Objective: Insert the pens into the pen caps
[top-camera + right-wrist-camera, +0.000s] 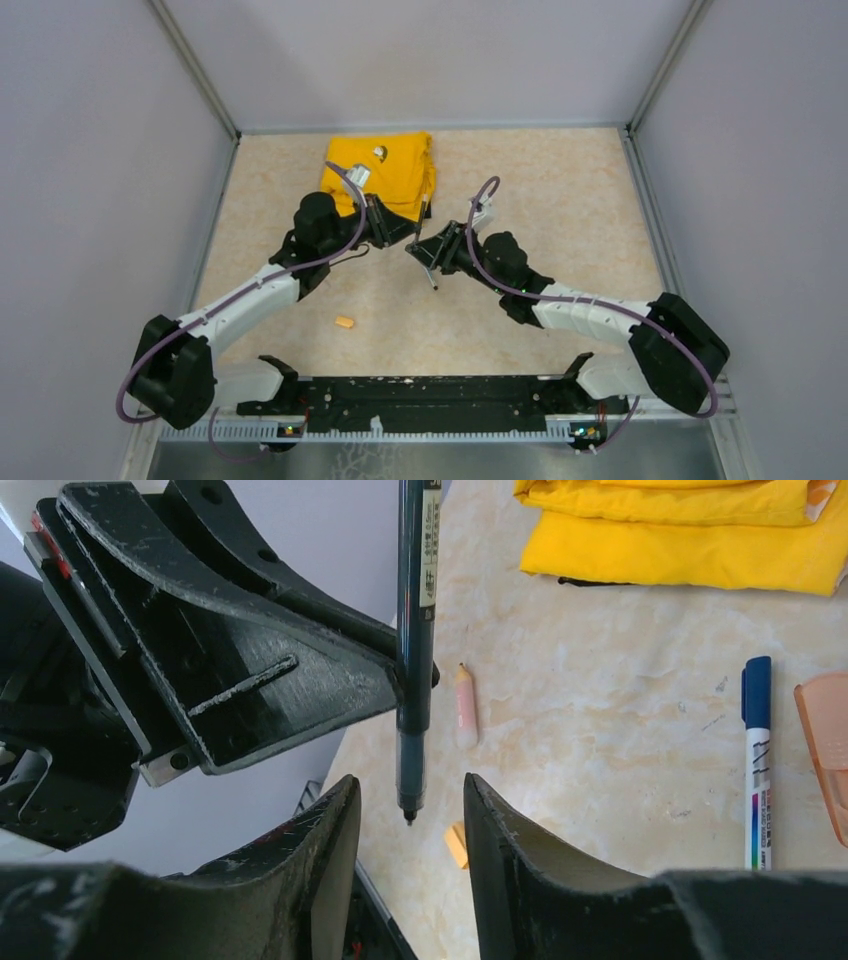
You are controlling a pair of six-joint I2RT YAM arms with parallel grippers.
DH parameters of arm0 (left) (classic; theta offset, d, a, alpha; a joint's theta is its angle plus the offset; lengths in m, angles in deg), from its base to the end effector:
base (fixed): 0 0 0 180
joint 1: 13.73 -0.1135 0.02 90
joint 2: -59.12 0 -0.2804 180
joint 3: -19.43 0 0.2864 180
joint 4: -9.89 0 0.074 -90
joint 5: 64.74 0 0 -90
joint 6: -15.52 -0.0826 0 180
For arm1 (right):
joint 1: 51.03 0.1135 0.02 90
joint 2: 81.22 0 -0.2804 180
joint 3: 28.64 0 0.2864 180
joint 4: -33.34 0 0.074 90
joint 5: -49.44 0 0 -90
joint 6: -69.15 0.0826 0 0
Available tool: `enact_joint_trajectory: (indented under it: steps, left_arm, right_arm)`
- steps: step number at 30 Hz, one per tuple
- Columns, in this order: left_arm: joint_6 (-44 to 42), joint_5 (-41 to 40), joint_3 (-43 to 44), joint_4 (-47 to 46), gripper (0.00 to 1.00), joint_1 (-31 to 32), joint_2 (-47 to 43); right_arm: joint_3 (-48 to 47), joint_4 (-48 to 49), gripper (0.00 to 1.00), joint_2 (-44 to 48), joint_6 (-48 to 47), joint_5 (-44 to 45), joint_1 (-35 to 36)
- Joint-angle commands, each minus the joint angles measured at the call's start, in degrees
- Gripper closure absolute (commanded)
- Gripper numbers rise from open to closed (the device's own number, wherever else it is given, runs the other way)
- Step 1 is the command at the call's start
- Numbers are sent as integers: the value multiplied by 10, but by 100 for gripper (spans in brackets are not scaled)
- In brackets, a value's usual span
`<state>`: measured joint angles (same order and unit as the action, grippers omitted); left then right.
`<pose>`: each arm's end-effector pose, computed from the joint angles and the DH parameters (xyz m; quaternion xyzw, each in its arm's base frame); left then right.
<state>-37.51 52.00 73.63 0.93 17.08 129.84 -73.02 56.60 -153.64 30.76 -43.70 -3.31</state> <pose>0.2803 -0.2104 0.2773 0.1128 0.7389 -0.5019 0.4352 0.2281 0.2576 0.2331 0.0064 0.7359 0.5289 0.4227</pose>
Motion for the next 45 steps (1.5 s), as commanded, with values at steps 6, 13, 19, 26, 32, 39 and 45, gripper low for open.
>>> enact_joint_trajectory:
  steps: [6, 13, 19, 26, 32, 39, 45]
  left_arm:
    - [10, 10, -14, -36, 87, 9, -1]
    - [6, 3, -20, -37, 86, 9, -7]
    - [-17, 0, 1, -25, 71, 9, -11]
    - [-96, -9, 66, 68, 54, 7, -38]
    - [-176, -9, 135, 175, 53, 7, -57]
    - [-199, -5, 155, 200, 50, 6, -79]
    - [-227, 11, 212, 252, 46, 6, -71]
  right_arm:
    - [-36, 60, 74, -17, -6, 12, -2]
    - [-38, 50, 95, -20, -28, 9, -2]
    - [-25, 41, 100, -1, -59, 45, -2]
    - [29, 95, 100, 58, -267, 127, -2]
    - [71, 172, 100, 101, -629, 138, -2]
    - [69, 134, 100, 132, -1038, 91, -2]
    - [25, -16, 100, 164, -1237, 82, -1]
